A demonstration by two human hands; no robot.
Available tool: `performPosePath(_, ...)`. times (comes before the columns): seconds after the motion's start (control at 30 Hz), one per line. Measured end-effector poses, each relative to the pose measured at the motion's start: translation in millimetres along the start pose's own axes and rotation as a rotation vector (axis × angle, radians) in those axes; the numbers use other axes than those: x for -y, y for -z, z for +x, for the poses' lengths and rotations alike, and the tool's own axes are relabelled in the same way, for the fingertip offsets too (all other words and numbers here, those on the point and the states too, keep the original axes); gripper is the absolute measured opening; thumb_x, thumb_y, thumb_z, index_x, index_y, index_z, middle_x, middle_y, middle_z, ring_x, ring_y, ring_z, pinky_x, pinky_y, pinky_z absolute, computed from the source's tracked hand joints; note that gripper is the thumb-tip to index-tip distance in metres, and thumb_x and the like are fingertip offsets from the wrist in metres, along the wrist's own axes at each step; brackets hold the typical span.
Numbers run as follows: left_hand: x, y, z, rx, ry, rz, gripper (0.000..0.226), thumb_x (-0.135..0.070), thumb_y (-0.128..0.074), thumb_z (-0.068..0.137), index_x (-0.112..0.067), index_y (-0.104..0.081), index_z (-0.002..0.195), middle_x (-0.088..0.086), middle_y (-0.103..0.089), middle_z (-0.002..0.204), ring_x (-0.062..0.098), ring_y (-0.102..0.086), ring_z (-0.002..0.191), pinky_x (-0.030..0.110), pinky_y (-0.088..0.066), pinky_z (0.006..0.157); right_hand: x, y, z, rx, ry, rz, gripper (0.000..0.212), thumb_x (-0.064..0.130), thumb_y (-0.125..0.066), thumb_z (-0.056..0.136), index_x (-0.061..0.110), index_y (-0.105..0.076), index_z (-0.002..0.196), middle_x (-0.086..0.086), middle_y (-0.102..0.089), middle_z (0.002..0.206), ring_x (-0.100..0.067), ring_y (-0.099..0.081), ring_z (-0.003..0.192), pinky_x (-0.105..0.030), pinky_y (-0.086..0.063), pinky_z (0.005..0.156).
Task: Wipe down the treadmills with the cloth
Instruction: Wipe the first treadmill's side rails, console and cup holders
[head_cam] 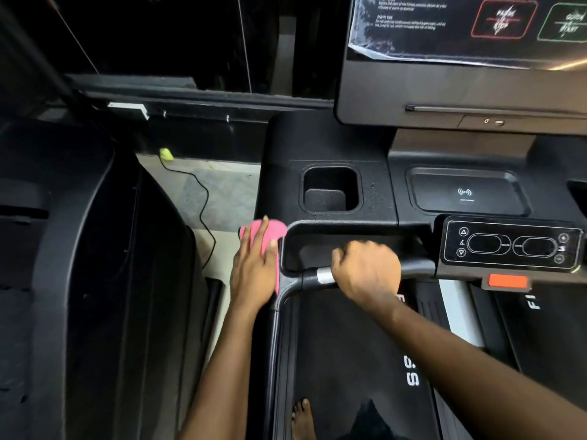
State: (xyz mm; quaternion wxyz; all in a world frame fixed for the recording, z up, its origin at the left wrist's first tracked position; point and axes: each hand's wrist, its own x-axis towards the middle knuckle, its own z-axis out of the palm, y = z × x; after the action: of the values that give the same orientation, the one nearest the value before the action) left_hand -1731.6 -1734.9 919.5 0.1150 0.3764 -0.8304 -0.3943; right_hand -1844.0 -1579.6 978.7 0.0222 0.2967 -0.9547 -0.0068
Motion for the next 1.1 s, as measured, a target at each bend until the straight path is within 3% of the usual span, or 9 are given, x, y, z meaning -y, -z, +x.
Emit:
performPosePath(0.17,-16,-1,55,0.038,0.009,0.02,0.052,-0.048,-0.026,0.107,-0.045,-0.017,0.158,-0.006,-0.007,0.169,0.019,-0.009,0.155,0.04,-0.014,0.123,-1,0,-1,-0.004,0.016,0.019,0.044,0.039,-0.043,0.096,0.012,-0.072,0.077,-0.01,-0.073,0.08,-0.032,-0.067,0.075,-0.034,-0.031,0.065)
performPosePath(0.23,-11,-5,10,0.02,-0.042,0.153,0.052,-0.049,-0.023,0.106,-0.047,-0.014,0.158,-0.004,-0.004,0.17,0.026,-0.011,0.155,0.045,-0.012,0.125,-2,1,-2,-0.001,0.026,0.017,0.044,0.039,-0.043,0.097,0.011,-0.073,0.079,-0.01,-0.074,0.082,-0.032,-0.067,0.076,-0.034,-0.031,0.066)
performPosePath(0.37,-9,-21,-96,-0.046,-0.069,0.413,0.057,-0.047,-0.023,0.103,-0.045,-0.01,0.159,-0.003,-0.001,0.17,0.037,-0.011,0.153,0.056,-0.022,0.119,-1,1,-1,-0.014,0.03,0.0,0.046,0.039,-0.043,0.098,0.011,-0.073,0.079,-0.01,-0.073,0.081,-0.031,-0.068,0.075,-0.034,-0.031,0.066)
performPosePath(0.57,-13,-7,-18,-0.008,0.035,0.2,0.055,-0.051,-0.013,0.105,-0.044,-0.007,0.159,-0.004,0.0,0.17,0.029,-0.01,0.155,0.05,-0.012,0.123,-4,1,-3,-0.002,0.049,0.006,0.046,0.039,-0.041,0.098,0.013,-0.072,0.078,-0.008,-0.072,0.078,-0.029,-0.066,0.072,-0.033,-0.032,0.064)
performPosePath(0.7,-15,-19,-87,-0.062,-0.018,0.4,0.056,-0.049,-0.023,0.106,-0.043,-0.008,0.159,-0.004,0.001,0.17,0.032,-0.009,0.155,0.053,-0.022,0.12,-3,0,-3,0.005,0.048,0.012,0.047,0.039,-0.039,0.098,0.011,-0.073,0.08,-0.011,-0.073,0.084,-0.032,-0.067,0.077,-0.033,-0.032,0.067)
performPosePath(0.77,-14,-17,-80,-0.027,-0.025,0.409,0.055,-0.049,-0.024,0.106,-0.046,-0.008,0.158,-0.005,0.0,0.17,0.032,-0.009,0.154,0.053,-0.022,0.12,-3,-1,-1,0.009,0.037,0.003,0.047,0.038,-0.039,0.098,0.012,-0.073,0.08,-0.011,-0.073,0.084,-0.032,-0.067,0.077,-0.034,-0.031,0.067)
performPosePath(0.93,-18,-9,5,-0.004,0.103,0.161,0.055,-0.048,-0.017,0.106,-0.041,-0.009,0.16,-0.003,-0.003,0.17,0.025,-0.01,0.155,0.05,-0.016,0.124,-4,1,-2,0.0,0.041,0.019,0.046,0.038,-0.041,0.098,0.012,-0.072,0.077,-0.01,-0.073,0.08,-0.031,-0.065,0.072,-0.034,-0.031,0.066)
performPosePath(1.1,-20,-10,-47,0.003,-0.091,0.335,0.057,-0.056,-0.013,0.102,-0.047,-0.012,0.158,-0.011,0.003,0.169,0.022,0.003,0.156,0.044,-0.005,0.124,-2,1,-1,-0.002,0.03,0.055,0.043,0.036,-0.045,0.095,0.01,-0.073,0.076,-0.011,-0.073,0.079,-0.033,-0.067,0.074,-0.034,-0.032,0.067)
